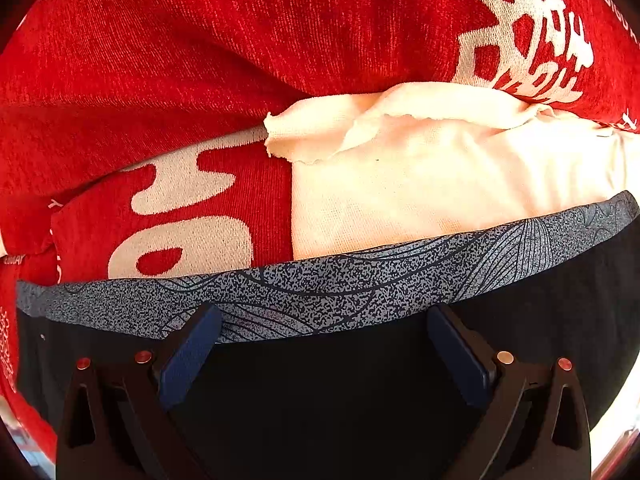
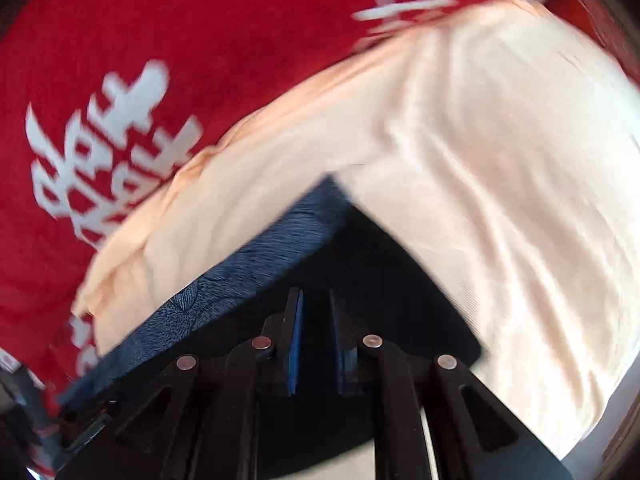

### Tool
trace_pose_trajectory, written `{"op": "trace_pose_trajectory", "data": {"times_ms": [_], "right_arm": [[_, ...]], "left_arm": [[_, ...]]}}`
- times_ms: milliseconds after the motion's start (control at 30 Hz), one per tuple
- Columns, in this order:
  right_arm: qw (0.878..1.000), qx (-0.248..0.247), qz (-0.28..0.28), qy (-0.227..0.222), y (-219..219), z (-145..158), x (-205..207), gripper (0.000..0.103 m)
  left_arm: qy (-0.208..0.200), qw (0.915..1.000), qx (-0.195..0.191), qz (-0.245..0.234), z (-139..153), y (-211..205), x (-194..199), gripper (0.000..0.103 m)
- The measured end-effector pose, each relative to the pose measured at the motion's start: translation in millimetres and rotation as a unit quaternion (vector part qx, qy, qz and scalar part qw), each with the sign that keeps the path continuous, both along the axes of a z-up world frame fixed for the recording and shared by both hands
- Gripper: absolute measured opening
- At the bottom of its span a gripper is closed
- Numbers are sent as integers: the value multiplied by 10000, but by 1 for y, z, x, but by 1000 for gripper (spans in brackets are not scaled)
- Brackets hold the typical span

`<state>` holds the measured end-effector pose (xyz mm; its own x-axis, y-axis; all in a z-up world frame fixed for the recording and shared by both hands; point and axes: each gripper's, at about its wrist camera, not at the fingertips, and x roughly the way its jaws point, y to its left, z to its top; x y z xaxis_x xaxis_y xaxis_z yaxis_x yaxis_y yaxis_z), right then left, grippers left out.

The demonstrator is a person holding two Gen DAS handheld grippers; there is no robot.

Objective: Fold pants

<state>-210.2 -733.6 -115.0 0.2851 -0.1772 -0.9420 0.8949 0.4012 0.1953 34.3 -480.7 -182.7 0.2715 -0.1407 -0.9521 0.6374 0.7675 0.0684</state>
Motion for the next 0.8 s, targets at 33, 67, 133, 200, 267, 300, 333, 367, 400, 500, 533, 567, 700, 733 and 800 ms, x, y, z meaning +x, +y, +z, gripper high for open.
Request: {"op": "trace_pose_trajectory", "data": {"times_ms": [33, 67, 133, 200, 267, 300, 333, 367, 400, 500, 533, 567, 700, 733, 800], "right_arm": [[9995, 130, -218, -178, 1, 3, -19, 18], [9981, 281, -442, -326, 3, 3, -37, 18], [9898, 694, -964, -785, 7, -3, -75, 18], [9796, 1044, -1274, -1150, 5, -12, -97, 20], [9735, 1194, -1425, -1333, 3, -21, -106, 36], [9709, 1249, -1452, -1438, 1, -22, -109, 45], [9682, 1285, -1485, -1549, 0, -27, -108, 45], [9656, 1314, -1503, -1664, -2, -31, -108, 45], [9628, 1352, -1501, -1795, -5, -29, -110, 45], [9555, 1520, -1480, -2050, -13, -24, -118, 48], [9520, 1591, -1514, -2130, -17, -28, -116, 44], [9496, 1667, -1583, -2131, -20, -30, -118, 34], [9533, 1583, -1416, -2147, -19, -8, -114, 17], [9568, 1483, -1321, -2126, -17, -1, -114, 16], [9602, 1470, -1286, -1997, -16, -9, -116, 17]], "left_arm": [[-9, 10000, 4, -8, 0, 0, -1, 103], [-20, 10000, 12, -15, 0, 0, -2, 103], [-45, 10000, 34, -28, 2, 1, -5, 103], [-71, 9999, 66, -38, 4, -2, -8, 103], [-105, 9999, 87, -34, 6, -4, -11, 103], [-123, 9999, 93, -35, 9, -6, -13, 103], [-150, 9998, 99, -36, 9, -6, -14, 103], [-178, 9998, 103, -32, 9, -7, -16, 103], [-195, 9998, 104, -28, 11, -8, -18, 103], [-185, 9998, 89, -2, 13, -9, -22, 103], [-166, 9998, 100, 3, 13, -9, -22, 103], [-154, 9998, 119, -14, 14, -10, -23, 103], [-299, 9994, 107, -156, 15, -12, -31, 103], [-334, 9992, 109, -189, 16, -13, -33, 103], [-335, 9991, 108, -237, 17, -14, -34, 103]]}}
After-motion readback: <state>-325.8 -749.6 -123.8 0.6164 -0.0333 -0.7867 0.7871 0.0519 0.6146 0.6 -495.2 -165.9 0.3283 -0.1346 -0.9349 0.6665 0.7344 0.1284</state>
